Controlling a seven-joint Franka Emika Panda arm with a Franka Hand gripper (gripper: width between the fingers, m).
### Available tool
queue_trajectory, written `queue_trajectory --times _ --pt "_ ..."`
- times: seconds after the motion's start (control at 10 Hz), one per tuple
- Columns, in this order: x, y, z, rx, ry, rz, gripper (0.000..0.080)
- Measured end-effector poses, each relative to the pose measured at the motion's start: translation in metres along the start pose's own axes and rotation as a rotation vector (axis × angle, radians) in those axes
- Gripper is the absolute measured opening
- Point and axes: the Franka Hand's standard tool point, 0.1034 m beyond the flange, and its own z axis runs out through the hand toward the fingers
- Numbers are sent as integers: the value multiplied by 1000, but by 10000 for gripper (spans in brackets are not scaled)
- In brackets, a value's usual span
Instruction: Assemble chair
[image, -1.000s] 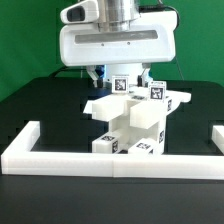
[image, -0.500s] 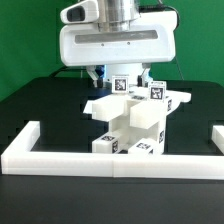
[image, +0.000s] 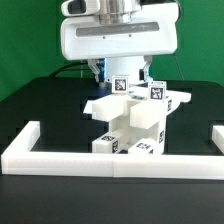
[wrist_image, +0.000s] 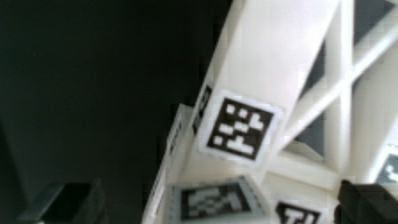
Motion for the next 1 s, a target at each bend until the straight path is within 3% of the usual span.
queue_trajectory --times 0.5,0.7,1.0 --pt "1 2 0 -6 17 -8 648" --pt "8 6 2 -38 79 -69 648" --pt "10 11 1 -42 87 -85 648"
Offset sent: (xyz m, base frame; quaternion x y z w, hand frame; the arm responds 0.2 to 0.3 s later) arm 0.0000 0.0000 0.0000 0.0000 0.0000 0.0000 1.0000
